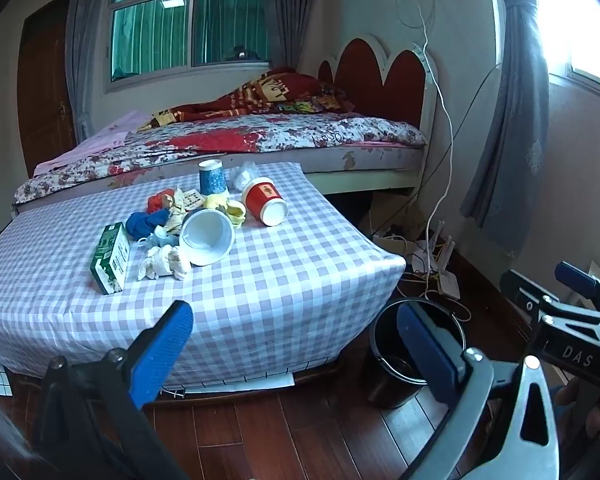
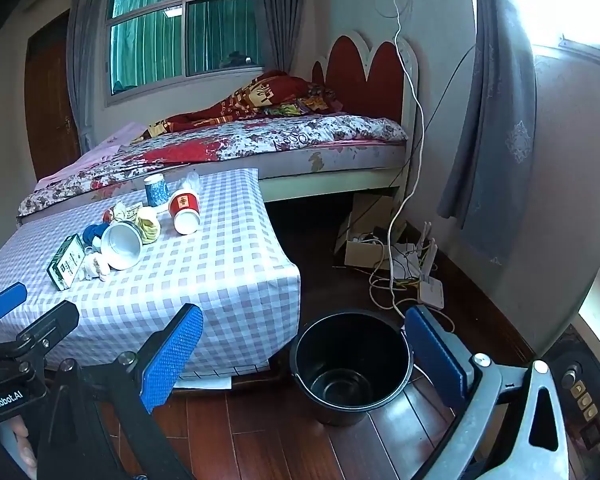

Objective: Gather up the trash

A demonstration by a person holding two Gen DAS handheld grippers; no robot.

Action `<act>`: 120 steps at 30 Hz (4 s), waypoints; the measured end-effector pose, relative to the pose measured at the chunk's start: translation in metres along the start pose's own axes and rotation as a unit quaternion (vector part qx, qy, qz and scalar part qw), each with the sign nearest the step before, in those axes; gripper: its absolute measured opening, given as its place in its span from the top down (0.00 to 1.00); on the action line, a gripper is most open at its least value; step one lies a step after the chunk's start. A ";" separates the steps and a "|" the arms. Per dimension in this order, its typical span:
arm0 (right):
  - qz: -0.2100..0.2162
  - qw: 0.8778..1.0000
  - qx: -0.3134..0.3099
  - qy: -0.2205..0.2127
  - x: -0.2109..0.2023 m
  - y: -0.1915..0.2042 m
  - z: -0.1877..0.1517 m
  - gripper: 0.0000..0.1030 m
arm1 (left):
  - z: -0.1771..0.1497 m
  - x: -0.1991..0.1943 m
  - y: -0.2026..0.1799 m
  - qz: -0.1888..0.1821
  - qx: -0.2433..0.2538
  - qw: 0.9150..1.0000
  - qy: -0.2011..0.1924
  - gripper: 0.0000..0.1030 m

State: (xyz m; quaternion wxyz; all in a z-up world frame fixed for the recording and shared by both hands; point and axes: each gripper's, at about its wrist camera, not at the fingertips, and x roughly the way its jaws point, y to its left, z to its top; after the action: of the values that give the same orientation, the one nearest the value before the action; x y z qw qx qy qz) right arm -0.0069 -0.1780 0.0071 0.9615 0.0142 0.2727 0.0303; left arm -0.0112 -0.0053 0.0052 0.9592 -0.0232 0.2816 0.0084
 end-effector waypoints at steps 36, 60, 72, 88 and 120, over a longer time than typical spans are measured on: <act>-0.001 1.000 0.003 0.006 0.003 -0.004 -0.006 0.01 | -0.008 0.002 0.001 -0.004 -0.002 1.000 0.005 0.01; -0.003 1.000 0.003 0.006 0.003 -0.003 -0.008 0.01 | -0.008 0.002 0.001 -0.004 -0.002 1.000 0.006 0.01; -0.002 1.000 0.000 0.007 0.003 0.000 -0.008 0.01 | -0.013 0.003 -0.006 -0.003 0.000 1.000 0.009 0.01; 0.081 0.994 -0.051 0.043 0.060 0.065 -0.003 0.01 | -0.018 0.028 0.063 0.068 -0.027 0.997 0.032 0.01; 0.213 0.960 -0.123 0.130 0.277 0.254 0.043 0.75 | -0.002 0.163 0.243 0.153 -0.158 0.973 0.066 0.25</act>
State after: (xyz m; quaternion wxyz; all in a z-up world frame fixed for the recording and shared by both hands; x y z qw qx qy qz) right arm 0.2380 0.0935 -0.0904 0.8834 -0.0506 0.3799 0.2696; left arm 0.1179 0.2381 -0.0944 0.9101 -0.1316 0.3393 0.1981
